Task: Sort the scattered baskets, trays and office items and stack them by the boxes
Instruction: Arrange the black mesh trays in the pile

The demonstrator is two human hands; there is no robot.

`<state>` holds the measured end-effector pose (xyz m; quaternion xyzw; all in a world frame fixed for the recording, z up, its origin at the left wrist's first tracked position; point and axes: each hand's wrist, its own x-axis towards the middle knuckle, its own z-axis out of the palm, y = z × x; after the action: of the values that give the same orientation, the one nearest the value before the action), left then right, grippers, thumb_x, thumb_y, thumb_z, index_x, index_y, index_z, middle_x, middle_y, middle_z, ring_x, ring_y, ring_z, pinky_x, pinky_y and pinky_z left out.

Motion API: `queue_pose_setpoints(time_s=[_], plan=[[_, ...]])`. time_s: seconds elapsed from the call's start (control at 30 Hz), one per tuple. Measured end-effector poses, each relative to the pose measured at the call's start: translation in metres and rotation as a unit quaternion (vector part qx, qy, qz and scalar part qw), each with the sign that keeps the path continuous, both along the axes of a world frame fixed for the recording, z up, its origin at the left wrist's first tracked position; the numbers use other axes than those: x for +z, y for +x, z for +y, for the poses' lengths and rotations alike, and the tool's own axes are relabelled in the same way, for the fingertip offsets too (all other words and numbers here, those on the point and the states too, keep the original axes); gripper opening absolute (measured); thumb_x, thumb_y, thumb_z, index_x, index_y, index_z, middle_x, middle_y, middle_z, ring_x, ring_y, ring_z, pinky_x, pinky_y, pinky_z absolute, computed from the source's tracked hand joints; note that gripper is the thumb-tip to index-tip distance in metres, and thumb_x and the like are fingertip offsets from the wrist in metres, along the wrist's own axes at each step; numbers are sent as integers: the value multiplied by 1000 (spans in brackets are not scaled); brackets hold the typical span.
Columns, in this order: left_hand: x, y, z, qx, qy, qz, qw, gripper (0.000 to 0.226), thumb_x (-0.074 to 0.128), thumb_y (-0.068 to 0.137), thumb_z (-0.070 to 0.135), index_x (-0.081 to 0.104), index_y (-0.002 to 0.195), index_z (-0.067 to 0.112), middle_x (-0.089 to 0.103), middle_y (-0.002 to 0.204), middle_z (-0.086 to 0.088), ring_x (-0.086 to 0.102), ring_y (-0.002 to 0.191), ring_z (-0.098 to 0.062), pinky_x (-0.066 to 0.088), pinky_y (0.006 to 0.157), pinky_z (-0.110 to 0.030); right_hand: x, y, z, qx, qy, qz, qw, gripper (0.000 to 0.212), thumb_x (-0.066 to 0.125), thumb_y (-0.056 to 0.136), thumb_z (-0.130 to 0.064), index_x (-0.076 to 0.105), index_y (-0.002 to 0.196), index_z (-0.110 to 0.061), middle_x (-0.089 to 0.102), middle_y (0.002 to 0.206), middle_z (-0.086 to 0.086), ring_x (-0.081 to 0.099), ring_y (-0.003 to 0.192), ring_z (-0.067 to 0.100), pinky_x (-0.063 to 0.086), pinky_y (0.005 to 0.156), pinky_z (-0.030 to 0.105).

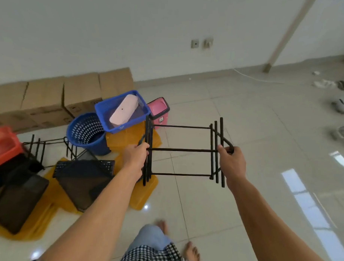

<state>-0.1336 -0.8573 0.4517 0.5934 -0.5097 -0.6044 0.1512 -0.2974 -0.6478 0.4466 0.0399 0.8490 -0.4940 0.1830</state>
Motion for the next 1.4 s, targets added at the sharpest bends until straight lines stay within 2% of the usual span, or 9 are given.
queue_pose_setpoints(time_s=[0.23,0.4,0.6,0.73,0.87,0.97,1.07,1.23,1.4], plan=[[-41,-48,-46,84,39,-20,996,12,63,92,23,64,83,14,56,72,-1,54,75,-22,46,74,-42,-29,-85,-84,89,39,-3,995,25,62,97,-41,58,96,-16,61,82,-3,56,70,14,36,56,30],[-58,-88,-71,110,67,-37,991,15,64,93,27,66,87,14,55,75,-2,52,76,-21,45,74,-41,-45,-139,-128,111,64,-25,991,25,61,96,-39,59,98,-14,62,84,0,60,77,23,49,70,38],[-75,-135,-81,147,92,-65,983,14,65,94,31,67,87,18,66,88,-2,64,90,-25,51,91,-47,-69,-199,-166,131,91,-32,987,21,62,96,-34,60,101,-14,60,78,-3,54,66,12,34,54,27],[-90,-169,-84,174,117,-97,973,12,63,94,28,67,90,16,68,92,-7,66,100,-31,54,94,-52,-96,-244,-198,171,104,-66,978,24,61,96,-33,60,110,-12,67,94,7,61,83,26,49,73,37],[-103,-211,-85,230,155,-125,953,8,63,94,22,62,93,14,63,97,-13,64,98,-30,56,91,-50,-118,-294,-227,212,114,-95,966,24,62,96,-31,60,112,-12,63,91,3,58,85,25,40,71,31],[-121,-239,-87,256,170,-144,941,11,61,95,22,63,97,11,60,90,-12,63,91,-28,56,92,-48,-133,-325,-248,258,132,-108,951,25,62,97,-31,58,113,-14,61,87,-1,57,84,25,38,68,29],[-149,-262,-84,259,187,-185,929,15,59,98,26,57,103,12,54,84,-2,52,74,-16,55,84,-42,-157,-349,-264,298,172,-115,932,29,63,94,-30,54,117,-15,66,103,9,62,90,29,41,65,30],[-209,-281,-71,257,268,-195,908,29,59,100,37,56,110,9,61,107,-8,63,101,-27,58,75,-38,-216,-370,-284,373,263,-110,883,36,61,91,-33,51,123,-18,61,113,13,66,92,34,56,75,41],[-287,-276,-60,304,322,-170,880,39,70,94,31,63,114,-2,68,101,-13,71,89,-26,60,88,-41,-289,-377,-305,457,312,-91,828,34,67,91,-38,53,112,-16,65,98,6,64,97,31,49,74,35]])
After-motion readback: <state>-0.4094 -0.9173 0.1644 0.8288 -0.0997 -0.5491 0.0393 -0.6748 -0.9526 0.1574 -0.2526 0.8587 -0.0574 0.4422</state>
